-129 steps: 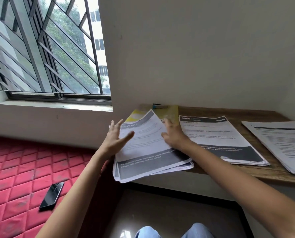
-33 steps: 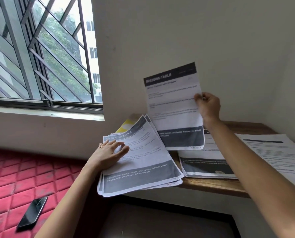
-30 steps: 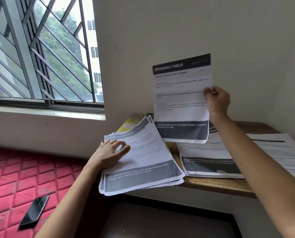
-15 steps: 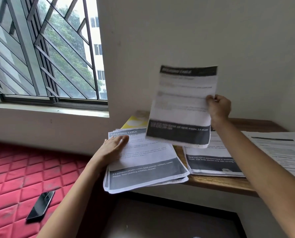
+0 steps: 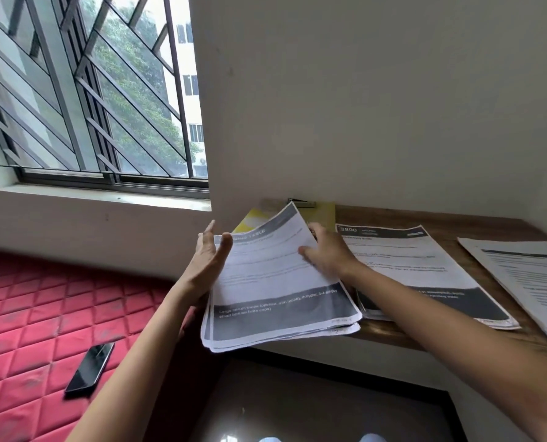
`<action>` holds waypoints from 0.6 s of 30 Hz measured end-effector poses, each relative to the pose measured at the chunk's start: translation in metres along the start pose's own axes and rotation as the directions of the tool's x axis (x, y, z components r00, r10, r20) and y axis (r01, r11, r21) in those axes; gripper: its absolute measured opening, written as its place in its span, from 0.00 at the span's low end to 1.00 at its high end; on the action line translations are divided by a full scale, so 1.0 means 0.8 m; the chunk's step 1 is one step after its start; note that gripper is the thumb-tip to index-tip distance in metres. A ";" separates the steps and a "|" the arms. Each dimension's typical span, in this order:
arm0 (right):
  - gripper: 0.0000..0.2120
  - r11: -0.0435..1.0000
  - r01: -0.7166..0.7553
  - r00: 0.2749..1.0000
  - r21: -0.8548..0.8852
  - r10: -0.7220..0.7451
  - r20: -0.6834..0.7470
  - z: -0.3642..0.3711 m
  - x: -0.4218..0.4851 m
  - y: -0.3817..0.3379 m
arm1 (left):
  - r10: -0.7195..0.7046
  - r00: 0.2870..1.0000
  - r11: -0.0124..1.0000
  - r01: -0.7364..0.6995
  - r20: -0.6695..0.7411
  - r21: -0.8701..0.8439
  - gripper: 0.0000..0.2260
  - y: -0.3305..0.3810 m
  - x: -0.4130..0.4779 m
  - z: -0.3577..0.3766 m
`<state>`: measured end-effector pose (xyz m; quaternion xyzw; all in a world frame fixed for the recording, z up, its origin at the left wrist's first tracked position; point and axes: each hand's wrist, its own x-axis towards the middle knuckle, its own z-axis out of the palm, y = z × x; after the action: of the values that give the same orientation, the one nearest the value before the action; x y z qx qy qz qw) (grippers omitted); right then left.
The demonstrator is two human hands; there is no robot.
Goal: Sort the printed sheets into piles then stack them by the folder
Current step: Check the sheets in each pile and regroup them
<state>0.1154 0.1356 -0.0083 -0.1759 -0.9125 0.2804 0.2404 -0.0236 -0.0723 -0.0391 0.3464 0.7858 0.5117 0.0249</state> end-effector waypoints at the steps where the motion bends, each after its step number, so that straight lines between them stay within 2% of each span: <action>1: 0.27 0.997 0.032 0.997 -0.072 -0.027 0.066 0.001 -0.001 0.001 | 0.004 1.000 1.000 -0.004 0.006 0.010 0.61 -0.001 0.000 0.000; 3: 0.38 0.957 0.115 0.974 -0.265 -0.056 0.220 0.005 -0.003 0.003 | 0.020 1.000 0.999 -0.021 0.022 0.038 0.60 -0.002 0.001 0.001; 4: 0.39 0.928 0.153 0.956 -0.340 -0.053 0.288 0.007 -0.004 0.004 | 0.027 0.999 0.998 -0.029 0.039 0.059 0.60 -0.002 0.001 0.001; 7: 0.35 0.890 0.189 0.899 -0.416 0.013 0.438 0.014 -0.005 0.006 | 0.029 0.996 0.990 -0.040 0.088 0.132 0.58 -0.006 0.001 0.001; 10: 0.33 0.889 0.192 0.870 -0.416 0.042 0.492 0.020 -0.008 0.005 | 0.023 0.994 0.981 -0.043 0.109 0.188 0.55 -0.013 0.002 0.001; 14: 0.30 0.944 0.144 0.884 -0.296 0.012 0.467 0.016 -0.004 0.007 | -0.006 0.994 0.975 -0.019 0.113 0.220 0.50 -0.022 0.007 0.001; 16: 0.25 0.986 0.048 0.939 -0.157 0.009 0.343 0.004 0.003 0.008 | -0.019 0.994 0.976 -0.004 0.107 0.216 0.47 -0.023 0.008 0.001; 18: 0.18 0.995 -0.056 0.984 -0.087 0.070 0.167 -0.009 0.015 0.013 | -0.022 0.994 0.976 -0.001 0.104 0.220 0.45 -0.023 0.009 0.001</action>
<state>0.1117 0.1523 -0.0052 -0.1899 -0.9343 0.2641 0.1456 -0.0384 -0.0718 -0.0522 0.3692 0.8370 0.4027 0.0307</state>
